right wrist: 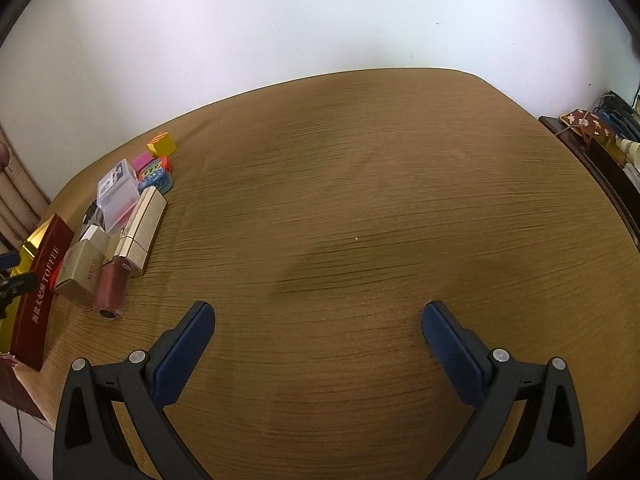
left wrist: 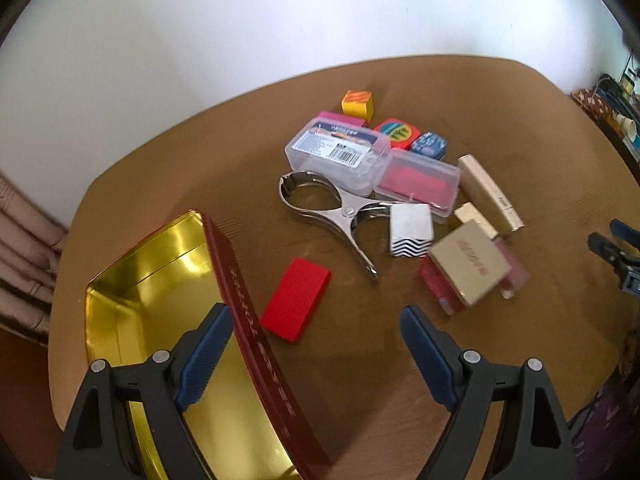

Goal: Organize rigid objects
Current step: 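Move both tools toward the cluster of items beside the tin, then grasp the MARUBI box with the left tool while the right tool grasps the pink lip gloss, then release the MARUBI box into the tin with the left tool while the right tool drops the lip gloss in, then grasp the gold lipstick tube with the right tool, then grasp the white zigzag cube with the left tool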

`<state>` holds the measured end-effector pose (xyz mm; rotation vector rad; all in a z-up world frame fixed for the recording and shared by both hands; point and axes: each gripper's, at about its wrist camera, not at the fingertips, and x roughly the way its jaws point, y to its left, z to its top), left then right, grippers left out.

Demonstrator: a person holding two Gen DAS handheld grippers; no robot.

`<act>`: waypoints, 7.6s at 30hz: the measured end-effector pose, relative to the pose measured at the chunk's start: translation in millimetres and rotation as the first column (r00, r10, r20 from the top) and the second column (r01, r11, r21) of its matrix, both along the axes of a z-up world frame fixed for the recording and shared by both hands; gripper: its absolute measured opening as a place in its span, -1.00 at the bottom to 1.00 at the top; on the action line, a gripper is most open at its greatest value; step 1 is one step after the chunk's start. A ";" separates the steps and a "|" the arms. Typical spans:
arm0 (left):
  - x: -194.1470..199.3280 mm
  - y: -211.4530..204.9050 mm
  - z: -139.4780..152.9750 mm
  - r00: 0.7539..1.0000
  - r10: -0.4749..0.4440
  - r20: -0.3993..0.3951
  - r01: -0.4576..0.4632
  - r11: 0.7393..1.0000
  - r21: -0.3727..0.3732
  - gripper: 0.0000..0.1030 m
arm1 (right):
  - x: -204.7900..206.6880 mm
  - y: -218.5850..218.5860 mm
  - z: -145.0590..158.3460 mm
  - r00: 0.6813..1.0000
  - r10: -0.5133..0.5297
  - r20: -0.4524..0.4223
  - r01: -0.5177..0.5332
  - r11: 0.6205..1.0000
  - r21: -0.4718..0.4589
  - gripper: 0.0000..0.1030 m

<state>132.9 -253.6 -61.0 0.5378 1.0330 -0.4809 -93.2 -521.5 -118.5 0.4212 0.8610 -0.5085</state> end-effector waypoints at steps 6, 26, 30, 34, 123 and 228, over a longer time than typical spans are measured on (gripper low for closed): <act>29.6 0.4 -13.5 0.999 -0.015 -0.052 0.017 0.999 0.046 0.71 | 0.6 -2.1 -0.9 1.000 0.006 0.001 -0.006 1.000 0.006 1.00; 15.1 -43.6 6.8 0.943 -0.246 -0.223 0.245 0.969 -0.031 0.71 | 4.0 1.3 -3.8 1.000 0.011 0.000 -0.011 1.000 0.007 1.00; 15.0 -51.4 -12.2 0.931 -0.099 -0.352 0.073 0.994 -0.087 0.71 | 2.9 1.1 -4.7 1.000 0.014 0.003 -0.014 1.000 0.009 1.00; 30.4 -39.6 -26.7 0.857 0.056 -0.513 -0.168 0.970 -0.176 0.72 | 2.3 0.7 -4.6 1.000 0.017 0.009 -0.017 1.000 0.015 1.00; 106.2 176.2 15.7 0.847 0.515 -0.136 -0.526 0.848 -0.065 0.08 | 94.2 102.8 43.5 0.930 0.328 0.166 -0.365 0.770 0.524 -0.64; 14.9 -60.3 -16.3 0.958 -0.122 -0.260 0.097 0.989 -0.107 0.16 | 74.1 -46.6 54.6 0.961 0.270 -0.060 -0.271 0.962 -0.019 -0.59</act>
